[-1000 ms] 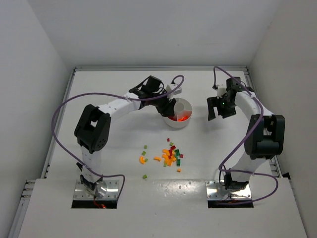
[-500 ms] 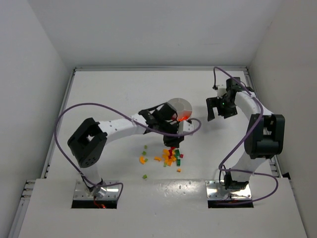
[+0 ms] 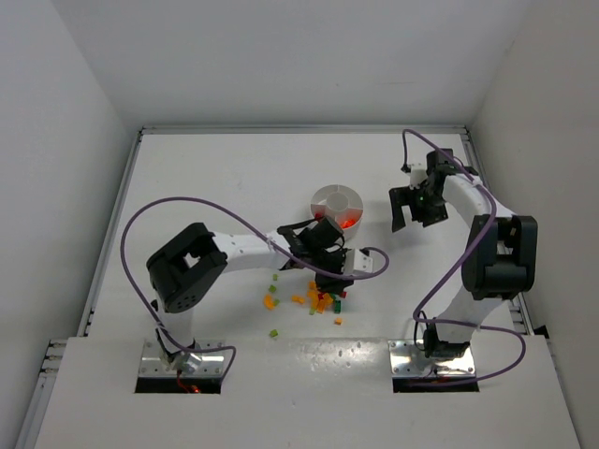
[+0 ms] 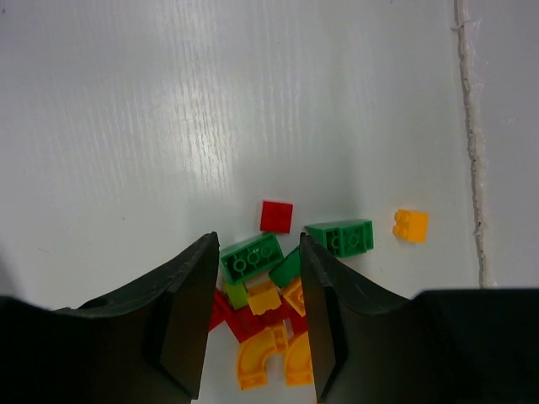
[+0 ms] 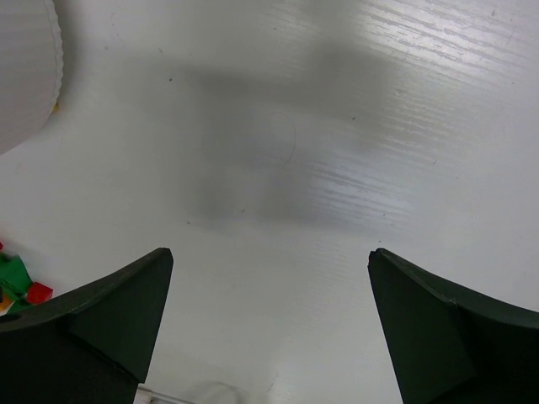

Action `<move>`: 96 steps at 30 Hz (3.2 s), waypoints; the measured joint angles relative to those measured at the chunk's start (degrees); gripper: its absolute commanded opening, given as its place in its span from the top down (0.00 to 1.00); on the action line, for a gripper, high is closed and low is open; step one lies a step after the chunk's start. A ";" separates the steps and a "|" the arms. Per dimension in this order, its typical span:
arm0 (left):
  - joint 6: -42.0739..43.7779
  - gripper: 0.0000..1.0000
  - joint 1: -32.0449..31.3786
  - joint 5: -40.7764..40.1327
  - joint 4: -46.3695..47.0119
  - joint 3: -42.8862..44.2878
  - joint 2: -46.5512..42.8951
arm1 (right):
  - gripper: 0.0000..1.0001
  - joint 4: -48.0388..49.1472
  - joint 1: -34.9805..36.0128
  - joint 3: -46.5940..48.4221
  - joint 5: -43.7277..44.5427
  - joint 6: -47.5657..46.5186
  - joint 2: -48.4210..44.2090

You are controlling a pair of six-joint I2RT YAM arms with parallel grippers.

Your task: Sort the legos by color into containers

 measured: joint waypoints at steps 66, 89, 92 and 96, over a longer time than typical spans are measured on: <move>-15.63 0.78 21.66 -4.11 -4.04 10.34 -4.09 | 0.01 2.12 -0.39 -6.45 7.67 -7.61 -17.99; -15.96 0.53 21.66 -1.66 -6.84 19.45 4.26 | 0.01 0.28 -0.39 -2.89 5.44 -5.31 -11.67; -15.04 0.49 21.66 -1.01 -6.56 17.25 3.54 | 0.01 0.09 -0.39 -2.78 5.11 -4.74 -10.73; -14.64 0.49 21.66 -0.31 -6.10 12.92 1.46 | 0.01 -0.07 -0.39 -2.78 4.24 -3.30 -10.67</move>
